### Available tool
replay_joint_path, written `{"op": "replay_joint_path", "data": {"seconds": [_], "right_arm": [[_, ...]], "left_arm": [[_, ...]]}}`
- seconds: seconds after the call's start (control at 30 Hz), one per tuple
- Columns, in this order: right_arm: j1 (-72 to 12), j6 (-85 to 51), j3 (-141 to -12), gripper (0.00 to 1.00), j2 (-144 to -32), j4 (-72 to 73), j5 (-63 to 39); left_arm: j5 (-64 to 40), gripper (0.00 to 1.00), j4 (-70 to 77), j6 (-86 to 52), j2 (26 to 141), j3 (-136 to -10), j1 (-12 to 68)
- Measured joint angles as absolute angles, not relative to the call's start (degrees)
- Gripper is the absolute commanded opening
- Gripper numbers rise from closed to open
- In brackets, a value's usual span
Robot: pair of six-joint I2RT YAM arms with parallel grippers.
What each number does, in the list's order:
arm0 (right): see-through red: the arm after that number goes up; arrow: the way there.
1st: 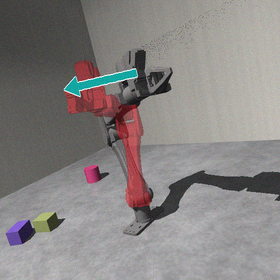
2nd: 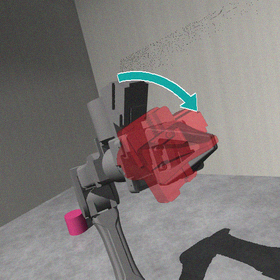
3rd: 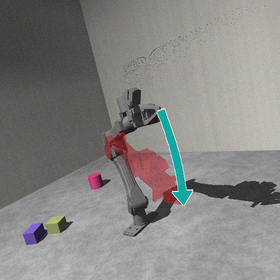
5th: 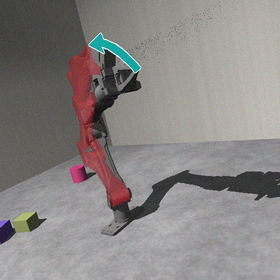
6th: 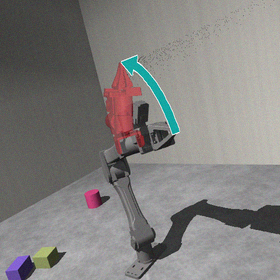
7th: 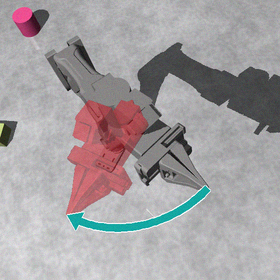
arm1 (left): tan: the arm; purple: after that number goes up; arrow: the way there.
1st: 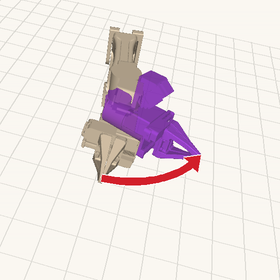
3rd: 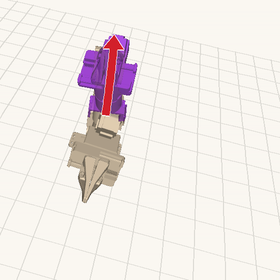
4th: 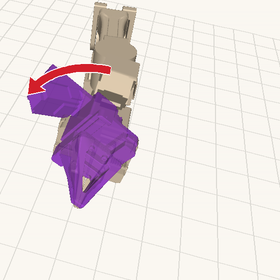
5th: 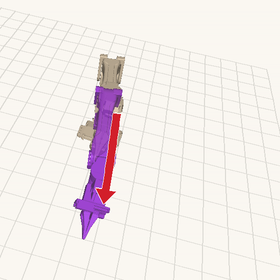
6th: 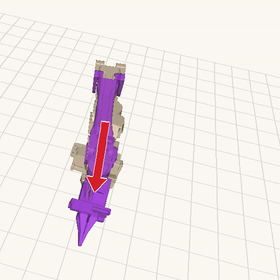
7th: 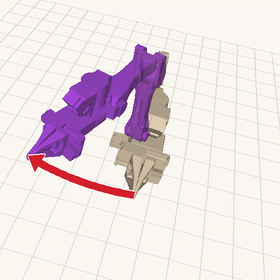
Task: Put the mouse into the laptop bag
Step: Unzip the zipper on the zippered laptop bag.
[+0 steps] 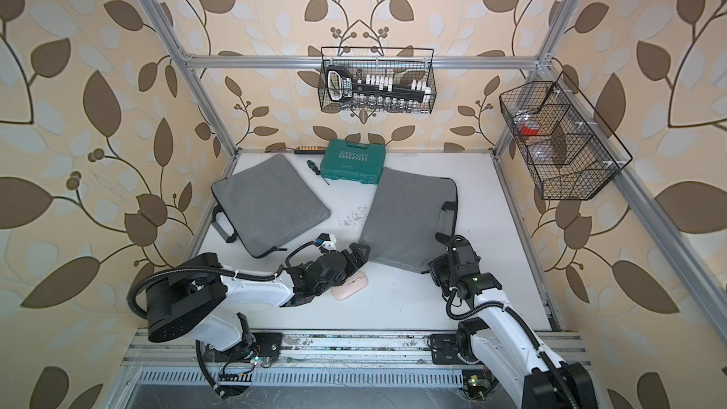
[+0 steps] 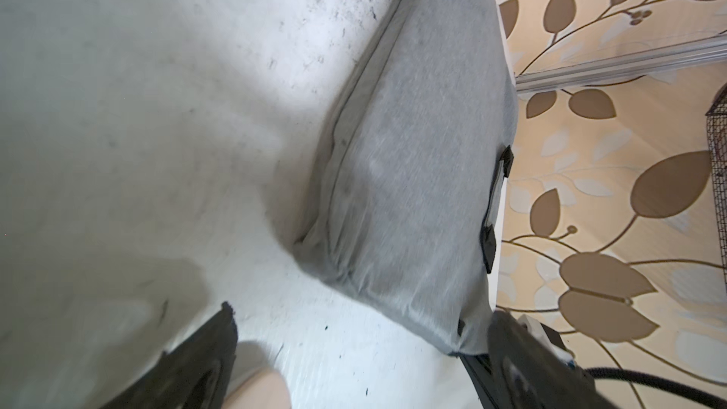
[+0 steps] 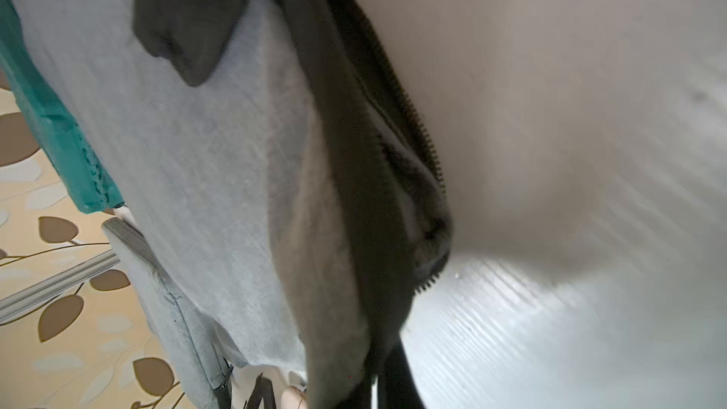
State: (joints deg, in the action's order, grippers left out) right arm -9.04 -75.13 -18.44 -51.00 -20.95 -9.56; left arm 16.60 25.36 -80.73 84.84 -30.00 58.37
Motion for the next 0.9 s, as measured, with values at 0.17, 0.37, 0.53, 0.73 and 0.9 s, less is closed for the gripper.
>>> {"op": "replay_joint_path", "data": {"seconds": [0.17, 0.37, 0.53, 0.73, 0.9], "right_arm": [[-8.75, -72.62, -20.53, 0.0, -53.69, -20.29, -11.09], [-8.6, -71.09, -21.85, 0.0, -52.88, -20.64, -11.92], [-8.49, -71.9, -21.93, 0.0, -52.88, -23.44, -12.27], [-8.43, -74.0, -23.07, 0.0, -50.92, -29.47, -12.12], [-8.23, -75.33, -23.0, 0.0, -47.44, -30.68, -12.1]], "left_arm": [[16.49, 0.99, 21.1, -81.84, 82.32, -30.5, 58.54], [15.31, 0.99, 21.32, -80.73, 92.01, -36.75, 58.46], [14.48, 0.82, 24.27, -78.13, 100.38, -44.01, 58.17], [13.74, 0.08, 26.79, -75.13, 108.6, -48.86, 58.04], [13.39, 0.0, 27.7, -74.22, 110.02, -51.16, 57.65]]}}
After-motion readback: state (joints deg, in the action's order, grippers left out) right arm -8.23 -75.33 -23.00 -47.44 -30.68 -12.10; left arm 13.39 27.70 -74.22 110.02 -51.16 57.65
